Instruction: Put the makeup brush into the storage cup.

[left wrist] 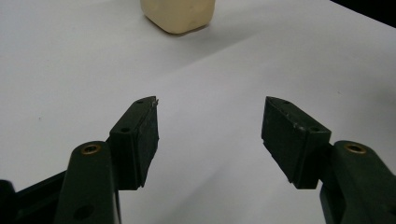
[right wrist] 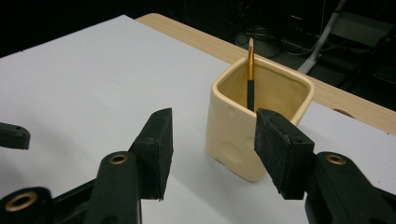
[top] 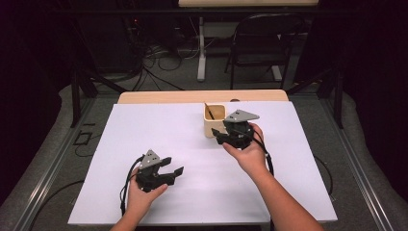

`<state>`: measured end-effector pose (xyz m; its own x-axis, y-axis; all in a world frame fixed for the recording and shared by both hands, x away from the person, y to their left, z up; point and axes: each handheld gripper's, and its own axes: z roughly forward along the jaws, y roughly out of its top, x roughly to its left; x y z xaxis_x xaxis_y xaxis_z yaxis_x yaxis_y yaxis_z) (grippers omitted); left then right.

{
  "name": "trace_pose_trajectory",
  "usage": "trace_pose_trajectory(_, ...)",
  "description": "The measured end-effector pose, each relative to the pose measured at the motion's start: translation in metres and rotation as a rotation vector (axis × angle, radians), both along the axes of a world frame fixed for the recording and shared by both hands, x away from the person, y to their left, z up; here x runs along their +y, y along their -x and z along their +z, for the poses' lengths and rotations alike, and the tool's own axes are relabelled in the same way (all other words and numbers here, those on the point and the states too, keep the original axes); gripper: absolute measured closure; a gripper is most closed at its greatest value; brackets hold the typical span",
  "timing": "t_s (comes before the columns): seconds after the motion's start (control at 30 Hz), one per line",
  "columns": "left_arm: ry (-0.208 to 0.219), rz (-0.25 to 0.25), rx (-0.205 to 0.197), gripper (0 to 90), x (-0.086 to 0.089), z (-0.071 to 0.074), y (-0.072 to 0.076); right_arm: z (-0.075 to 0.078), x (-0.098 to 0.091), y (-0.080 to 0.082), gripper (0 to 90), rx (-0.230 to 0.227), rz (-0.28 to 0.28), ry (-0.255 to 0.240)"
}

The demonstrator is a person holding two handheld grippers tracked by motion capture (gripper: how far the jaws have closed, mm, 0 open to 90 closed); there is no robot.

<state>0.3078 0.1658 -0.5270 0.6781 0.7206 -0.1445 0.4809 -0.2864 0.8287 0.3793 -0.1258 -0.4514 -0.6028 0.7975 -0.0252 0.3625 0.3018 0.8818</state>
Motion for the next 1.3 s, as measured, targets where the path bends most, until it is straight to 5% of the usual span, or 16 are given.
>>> trace_pose_trajectory(1.3, 0.001, 0.011, 0.001, 36.5, 0.001, -0.001, 0.000, -0.039, -0.014, 0.041, 47.4, 0.049, 0.036, -0.031)
